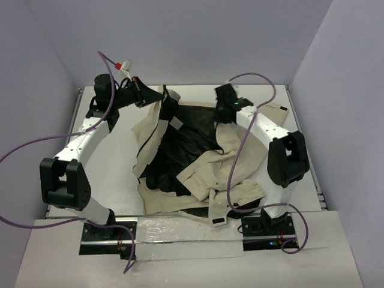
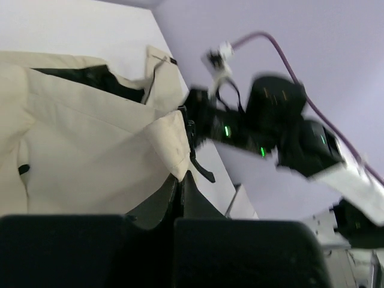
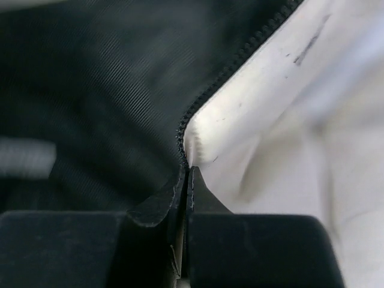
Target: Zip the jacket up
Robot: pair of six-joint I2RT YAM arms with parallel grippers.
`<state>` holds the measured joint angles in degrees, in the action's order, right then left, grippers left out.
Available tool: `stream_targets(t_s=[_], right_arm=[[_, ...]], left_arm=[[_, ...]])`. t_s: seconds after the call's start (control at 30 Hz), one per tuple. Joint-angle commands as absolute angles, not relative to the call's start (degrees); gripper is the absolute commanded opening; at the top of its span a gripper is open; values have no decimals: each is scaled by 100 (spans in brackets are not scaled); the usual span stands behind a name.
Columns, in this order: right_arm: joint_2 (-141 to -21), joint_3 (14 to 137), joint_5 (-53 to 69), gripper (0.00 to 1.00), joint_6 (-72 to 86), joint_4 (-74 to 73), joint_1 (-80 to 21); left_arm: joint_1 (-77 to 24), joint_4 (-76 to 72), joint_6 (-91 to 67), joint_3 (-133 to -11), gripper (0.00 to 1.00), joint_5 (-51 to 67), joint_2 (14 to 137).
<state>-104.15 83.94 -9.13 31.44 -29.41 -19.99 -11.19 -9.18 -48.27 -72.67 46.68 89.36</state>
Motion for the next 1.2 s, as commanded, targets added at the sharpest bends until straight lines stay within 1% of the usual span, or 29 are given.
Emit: stream_targets(t_s=[0.0,0.03,0.07,0.1,0.13,0.2,0.23,0.27,0.37,0.43,0.5,0.63,0.73,0.83,0.93,0.97,1.03,1.17], right_arm=[[-10397,8306,-1026,9,2725,-3743,-2879],[-10477,8323,-894,20,2682,-3799,-2969],[-10643,8361,-720,44,2609,-3860,-3041],[-10702,8462,-623,54,2536,-3952,-3065],[-10750,8542,-533,63,2480,-4024,-3085],[-10735,8701,-434,72,2375,-4070,-3075],[-10713,9016,-406,77,2226,-4153,-3069],[-10716,9240,-390,80,2104,-4288,-3052],[-10960,9971,-694,80,2101,-4799,-2991],[-11240,10767,-801,79,2163,-5082,-2885],[-11346,11048,-712,78,2287,-5085,-2782],[-11174,10949,-635,74,2751,-4741,-2436],[-10899,10204,-3,67,3320,-3986,-1893],[-11081,10170,348,64,3421,-3760,-1401],[-11629,10827,244,64,3146,-4169,-1383],[-11962,11133,172,66,3075,-4422,-1389],[-12241,11422,92,70,2965,-4662,-1392],[-12624,11565,-214,73,2927,-4694,-1390]], left_arm=[[-933,-821,-5018,-7419,0,3940,8736],[-897,-860,-5070,-7315,0,3880,8725],[-860,-915,-5177,-7171,0,3832,8701],[-812,-963,-5241,-7083,0,3817,8696],[-774,-1009,-5300,-7015,0,3806,8692],[-740,-1066,-5364,-6873,0,3799,8690],[-707,-1077,-5375,-6789,0,3772,8679],[-684,-1086,-5374,-6733,0,3757,8675],[-654,-1102,-5370,-6666,0,3722,8657],[-650,-1106,-5358,-6642,0,3703,8642],[-650,-1142,-5378,-6619,0,3718,8640],[-650,-1103,-5331,-6632,0,3723,8636],[-650,-1148,-5326,-6609,0,3730,8631],[-650,-1130,-5300,-6660,0,3783,8673],[-650,-1133,-5287,-6718,0,3841,8731],[-650,-1113,-5256,-6741,0,3852,8757],[-650,-1131,-5232,-6721,0,3841,8766],[-650,-927,-5105,-6761,0,3855,8766]])
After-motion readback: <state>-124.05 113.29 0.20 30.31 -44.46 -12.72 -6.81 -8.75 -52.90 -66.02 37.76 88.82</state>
